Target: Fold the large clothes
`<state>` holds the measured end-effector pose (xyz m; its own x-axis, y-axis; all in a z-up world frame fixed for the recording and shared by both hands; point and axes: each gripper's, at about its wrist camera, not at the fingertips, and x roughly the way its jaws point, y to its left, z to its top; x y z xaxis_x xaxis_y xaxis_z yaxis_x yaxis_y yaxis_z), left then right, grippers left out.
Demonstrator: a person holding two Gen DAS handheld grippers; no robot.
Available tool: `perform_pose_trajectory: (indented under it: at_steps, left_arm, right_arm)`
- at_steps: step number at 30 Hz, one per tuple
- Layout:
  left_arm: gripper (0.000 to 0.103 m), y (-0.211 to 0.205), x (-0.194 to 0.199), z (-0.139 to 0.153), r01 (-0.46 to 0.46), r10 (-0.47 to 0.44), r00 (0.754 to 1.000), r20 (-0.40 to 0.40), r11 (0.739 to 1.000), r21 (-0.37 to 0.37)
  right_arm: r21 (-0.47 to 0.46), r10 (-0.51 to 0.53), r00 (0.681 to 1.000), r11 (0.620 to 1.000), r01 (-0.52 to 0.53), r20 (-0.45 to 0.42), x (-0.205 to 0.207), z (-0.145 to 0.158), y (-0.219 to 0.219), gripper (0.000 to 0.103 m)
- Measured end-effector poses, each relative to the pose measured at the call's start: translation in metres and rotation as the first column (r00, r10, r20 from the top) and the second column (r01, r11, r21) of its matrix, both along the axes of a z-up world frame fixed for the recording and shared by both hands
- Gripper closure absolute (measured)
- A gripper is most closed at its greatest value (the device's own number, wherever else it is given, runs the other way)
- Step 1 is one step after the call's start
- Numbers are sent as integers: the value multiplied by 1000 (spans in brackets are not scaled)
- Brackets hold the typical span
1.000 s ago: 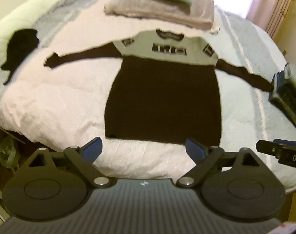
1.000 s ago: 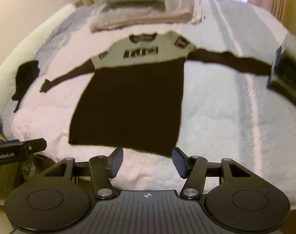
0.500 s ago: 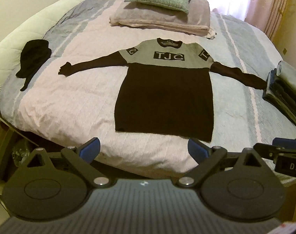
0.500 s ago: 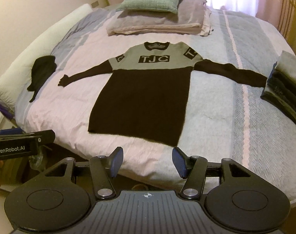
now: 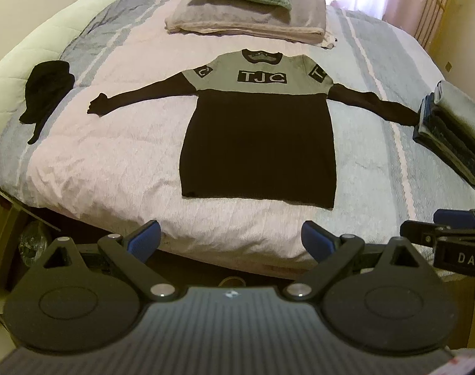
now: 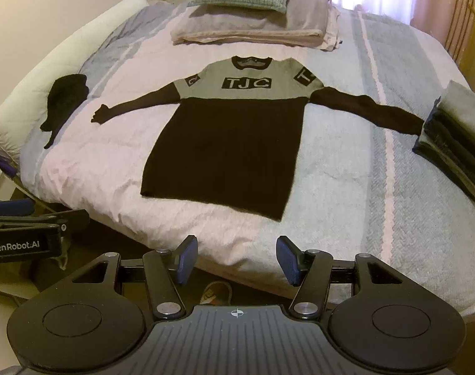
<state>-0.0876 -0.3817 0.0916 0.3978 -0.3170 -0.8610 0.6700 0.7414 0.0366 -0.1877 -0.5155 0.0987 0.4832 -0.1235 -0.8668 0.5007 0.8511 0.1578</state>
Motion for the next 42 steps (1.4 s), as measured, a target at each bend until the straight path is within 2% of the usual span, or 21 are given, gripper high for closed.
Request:
perform_pose_trajectory:
  at_steps: [42]
  left_arm:
    - [8,-35,-7,-1,19,-19,1000,-3,1000,14]
  right_arm:
    - [14,-6,1000,1000,6,-7,-1,-2,-18,50]
